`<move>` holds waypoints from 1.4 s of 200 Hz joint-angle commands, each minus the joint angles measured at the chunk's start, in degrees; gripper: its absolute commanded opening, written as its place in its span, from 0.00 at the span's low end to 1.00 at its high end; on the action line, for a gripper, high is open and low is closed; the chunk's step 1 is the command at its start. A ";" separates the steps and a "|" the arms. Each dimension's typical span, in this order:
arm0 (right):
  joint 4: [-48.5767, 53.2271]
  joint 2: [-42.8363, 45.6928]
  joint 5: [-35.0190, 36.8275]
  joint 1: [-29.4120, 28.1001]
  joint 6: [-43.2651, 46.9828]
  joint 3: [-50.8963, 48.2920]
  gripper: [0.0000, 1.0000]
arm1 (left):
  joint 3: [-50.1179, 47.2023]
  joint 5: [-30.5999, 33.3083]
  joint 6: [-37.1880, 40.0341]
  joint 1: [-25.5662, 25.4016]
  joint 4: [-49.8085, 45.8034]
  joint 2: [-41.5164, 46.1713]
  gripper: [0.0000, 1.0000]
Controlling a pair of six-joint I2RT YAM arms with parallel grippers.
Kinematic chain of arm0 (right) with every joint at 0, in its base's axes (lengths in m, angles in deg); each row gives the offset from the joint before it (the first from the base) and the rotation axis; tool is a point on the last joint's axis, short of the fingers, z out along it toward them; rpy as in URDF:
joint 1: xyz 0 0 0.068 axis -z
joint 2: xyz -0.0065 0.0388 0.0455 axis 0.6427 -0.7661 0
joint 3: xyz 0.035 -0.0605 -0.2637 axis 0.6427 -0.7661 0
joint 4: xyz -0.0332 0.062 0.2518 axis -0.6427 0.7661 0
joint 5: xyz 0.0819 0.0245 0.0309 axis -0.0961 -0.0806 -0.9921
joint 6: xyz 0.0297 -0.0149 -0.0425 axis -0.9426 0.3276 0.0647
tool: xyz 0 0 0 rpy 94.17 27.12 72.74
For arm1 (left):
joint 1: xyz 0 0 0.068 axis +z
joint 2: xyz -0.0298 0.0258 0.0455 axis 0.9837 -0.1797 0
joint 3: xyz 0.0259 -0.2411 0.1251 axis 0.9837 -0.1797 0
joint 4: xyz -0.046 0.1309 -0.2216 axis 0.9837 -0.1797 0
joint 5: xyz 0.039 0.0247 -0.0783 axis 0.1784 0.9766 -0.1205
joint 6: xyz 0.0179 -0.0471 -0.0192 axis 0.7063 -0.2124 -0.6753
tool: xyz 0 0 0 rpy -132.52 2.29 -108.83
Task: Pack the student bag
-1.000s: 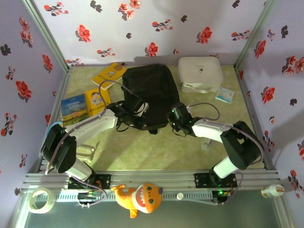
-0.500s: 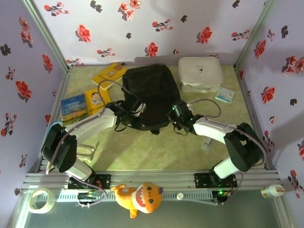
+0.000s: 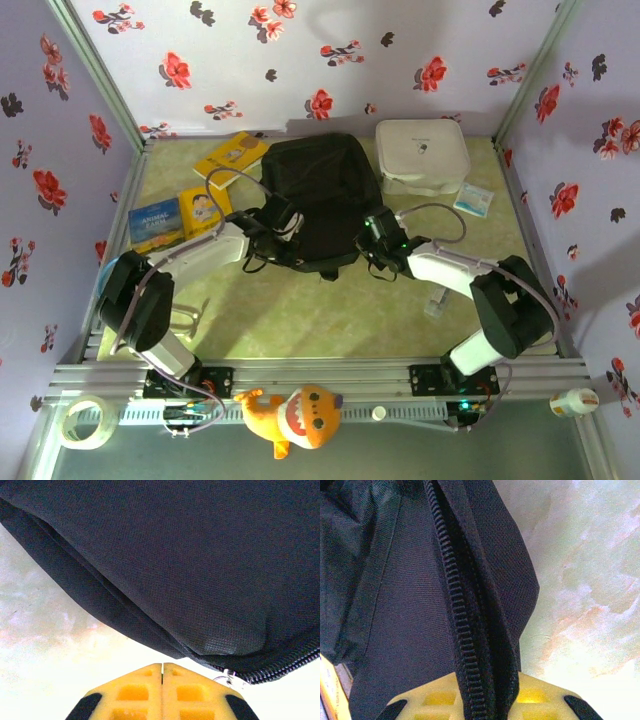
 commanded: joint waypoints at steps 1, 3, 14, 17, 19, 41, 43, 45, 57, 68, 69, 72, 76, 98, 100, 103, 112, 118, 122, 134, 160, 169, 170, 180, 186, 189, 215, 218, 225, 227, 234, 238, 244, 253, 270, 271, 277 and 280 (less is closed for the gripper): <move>1.79 -1.24 4.57 2.79 2.64 0.85 0.20 | -1.23 0.80 -0.28 1.74 -2.76 -0.67 0.00; 1.57 -1.23 4.03 2.86 2.64 0.84 0.21 | -1.19 0.25 -0.40 1.74 -2.42 -0.59 0.00; 0.98 -0.56 1.77 2.89 2.30 0.63 0.27 | -0.83 -3.27 -1.04 1.49 -0.80 0.01 0.00; 0.89 -0.34 1.21 2.77 2.15 0.51 0.29 | -0.61 -4.21 -1.23 1.41 -0.44 0.16 0.00; 0.87 -0.08 0.81 2.79 2.06 0.45 0.31 | -0.44 -4.87 -1.34 1.35 -0.22 0.25 0.00; 2.72 3.06 -2.01 2.48 0.87 -0.48 0.54 | 1.49 -10.59 -2.87 -0.08 2.87 1.67 0.00; 2.95 3.43 -2.08 2.35 0.77 -0.54 0.56 | 1.67 -10.95 -3.05 -0.17 3.16 1.77 0.00; 3.34 3.74 -2.21 2.25 0.66 -0.67 0.56 | 1.80 -11.37 -3.18 -0.36 3.34 1.84 0.00; 5.72 5.81 -2.28 1.67 -0.38 -1.27 0.62 | 3.22 -13.30 -3.79 -1.34 4.07 2.23 0.00; 7.31 7.50 -2.53 0.99 -1.53 -2.06 0.69 | 4.42 -13.61 -3.76 -2.24 3.99 2.52 0.00; 7.42 7.62 -2.62 0.93 -1.68 -2.10 0.70 | 4.50 -13.63 -3.75 -2.36 3.94 2.56 0.00; 7.71 8.06 -3.04 0.81 -2.15 -2.26 0.72 | 4.79 -13.58 -3.75 -2.47 3.88 2.69 0.00; 8.02 8.38 -3.73 0.72 -2.62 -2.49 0.74 | 5.05 -13.59 -3.69 -2.65 3.75 2.80 0.00; 8.15 9.67 -6.31 -0.71 -5.84 -3.53 0.77 | 5.88 -13.52 -3.50 -2.75 2.96 3.07 0.00; 8.09 9.76 -6.32 -0.89 -6.16 -3.70 0.77 | 5.95 -13.50 -3.45 -2.75 2.85 3.11 0.00; 7.95 9.82 -6.32 -1.16 -6.60 -3.84 0.77 | 6.04 -13.55 -3.41 -2.79 2.82 3.18 0.00; 7.15 9.65 -6.36 -1.79 -7.65 -4.34 0.77 | 6.23 -13.54 -3.31 -2.75 2.44 3.32 0.00; 6.29 9.39 -6.61 -2.07 -8.19 -4.52 0.76 | 6.24 -13.56 -3.28 -2.81 2.29 3.48 0.00; 5.67 9.12 -6.74 -2.27 -8.41 -4.61 0.75 | 6.24 -13.55 -3.27 -2.75 2.20 3.64 0.00; 4.16 7.82 -7.09 -2.60 -8.58 -4.29 0.71 | 6.00 -13.54 -3.22 -2.79 1.98 4.10 0.00; 2.63 4.91 -6.29 -2.73 -7.79 -2.52 0.58 | 4.64 -11.95 -3.31 -2.78 0.83 5.34 0.00; 3.24 4.34 -5.43 -2.69 -7.24 -2.03 0.49 | 3.99 -10.86 -3.38 -2.74 -0.05 5.89 0.00; 3.24 4.19 -5.26 -2.67 -7.18 -1.91 0.48 | 3.92 -10.71 -3.39 -2.74 -0.14 5.96 0.00; 4.21 3.83 -3.73 -2.65 -6.48 -1.42 0.40 | 3.24 -9.16 -3.48 -2.73 -1.42 6.57 0.00; 5.21 3.63 -2.72 -2.65 -6.16 -1.11 0.36 | 2.80 -8.13 -3.62 -2.66 -2.09 6.94 0.00; 5.73 3.57 -2.15 -2.65 -5.96 -0.93 0.34 | 2.56 -7.58 -3.66 -2.66 -2.61 7.14 0.00; 9.55 3.94 2.86 -2.64 -4.64 -0.16 0.26 | -0.04 -0.42 -4.66 -2.33 -6.58 8.59 0.00; 9.81 3.97 3.30 -2.64 -4.60 -0.08 0.26 | -0.40 0.46 -4.83 -2.23 -6.94 8.64 0.00; 10.42 3.97 4.24 -2.64 -4.39 0.04 0.25 | -1.33 1.79 -5.11 -1.97 -7.25 8.82 0.00; 10.54 4.03 4.47 -2.64 -4.35 0.05 0.25 | -1.61 1.95 -5.19 -1.85 -7.30 8.83 0.00; 10.82 4.00 5.02 -2.64 -4.13 0.12 0.23 | -2.37 2.17 -5.48 -1.57 -7.26 8.83 0.00; 10.99 3.94 5.29 -2.65 -4.02 0.20 0.22 | -2.61 2.17 -5.58 -1.49 -7.24 8.65 0.00; 11.38 3.71 5.68 -2.60 -3.95 0.31 0.20 | -2.81 2.17 -5.60 -1.43 -7.17 8.43 0.00; 11.77 3.40 6.25 -2.65 -3.69 0.58 0.18 | -2.98 2.17 -5.68 -1.44 -7.00 8.05 0.00; 12.45 3.08 7.31 -2.65 -3.59 0.71 0.14 | -3.16 2.94 -5.77 -1.35 -6.41 7.08 0.00; 12.50 3.08 7.35 -2.65 -3.51 0.73 0.14 | -3.16 3.00 -5.77 -1.34 -6.35 7.04 0.00; 12.70 3.06 7.81 -2.65 -3.40 0.80 0.13 | -3.21 3.55 -5.86 -1.28 -6.10 6.58 0.00; 12.84 3.12 8.00 -2.65 -3.42 0.76 0.13 | -3.25 3.73 -5.86 -1.21 -6.02 6.29 0.00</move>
